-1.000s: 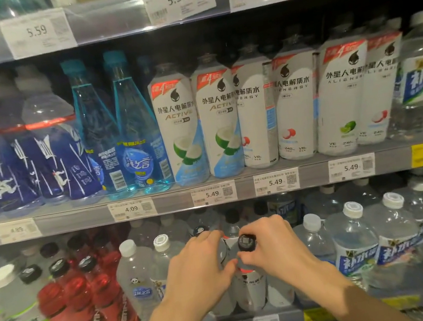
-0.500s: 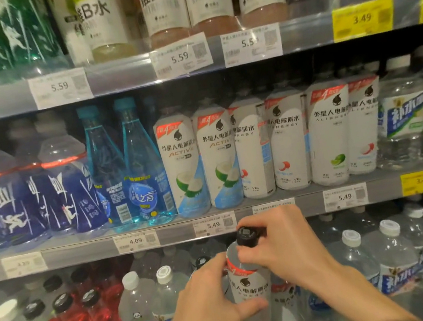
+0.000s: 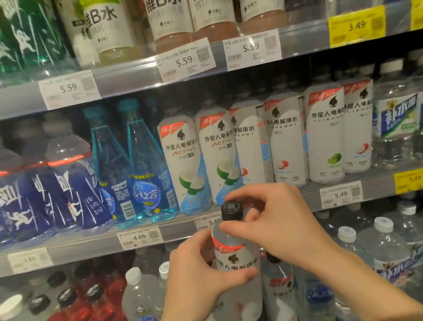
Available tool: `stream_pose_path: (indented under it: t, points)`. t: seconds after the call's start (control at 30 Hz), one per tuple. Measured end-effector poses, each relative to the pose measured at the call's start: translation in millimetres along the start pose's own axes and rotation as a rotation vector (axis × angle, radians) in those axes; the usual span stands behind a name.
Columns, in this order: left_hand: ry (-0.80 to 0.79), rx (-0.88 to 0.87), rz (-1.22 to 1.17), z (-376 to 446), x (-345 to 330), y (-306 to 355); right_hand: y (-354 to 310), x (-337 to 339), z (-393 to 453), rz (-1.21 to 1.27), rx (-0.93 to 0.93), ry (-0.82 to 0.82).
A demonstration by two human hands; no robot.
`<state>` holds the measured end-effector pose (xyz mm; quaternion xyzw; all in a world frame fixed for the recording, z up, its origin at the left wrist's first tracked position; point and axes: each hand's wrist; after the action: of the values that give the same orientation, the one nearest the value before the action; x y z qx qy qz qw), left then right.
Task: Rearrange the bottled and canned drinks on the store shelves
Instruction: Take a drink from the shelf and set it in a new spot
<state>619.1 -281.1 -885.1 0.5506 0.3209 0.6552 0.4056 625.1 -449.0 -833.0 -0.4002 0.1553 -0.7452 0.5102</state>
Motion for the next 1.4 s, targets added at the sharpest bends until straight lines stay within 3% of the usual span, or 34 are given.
stream_pose_path:
  t: [0.2,0.33,0.5,0.57,0.87,1.07,1.4]
  points:
    - [0.043,0.0,-0.054,-0.2,18.3,16.3,-6.6,-5.8,2.6,0.193,-0.009,0.107]
    - [0.099,0.018,-0.122,0.9,34.7,26.7,-6.0,-9.4,0.3,0.19,-0.011,0.073]
    - [0.147,-0.003,-0.209,-4.6,55.9,47.6,1.5,-14.6,-6.8,0.27,-0.06,-0.206]
    - [0.159,-0.036,-0.245,-7.1,61.4,54.1,1.2,-20.9,-9.2,0.313,-0.043,-0.237]
    - [0.126,-0.091,-0.301,-12.3,59.0,67.1,0.1,-24.1,-5.0,0.358,0.049,-0.053]
    - [0.018,0.101,-0.372,0.4,57.6,58.8,8.1,-14.1,-5.2,0.363,0.019,-0.031]
    - [0.131,0.139,-0.342,11.7,57.1,44.8,24.0,6.7,-4.1,0.452,-0.084,0.072]
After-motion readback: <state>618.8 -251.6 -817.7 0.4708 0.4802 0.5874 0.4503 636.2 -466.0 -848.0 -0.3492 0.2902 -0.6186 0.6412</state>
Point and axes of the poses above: each hand's wrist, its own z-axis towards the middle knuckle, its own x-axis out of the back of the hand, y = z × x, and after that the axes turned 12 degrees about x, right-handed
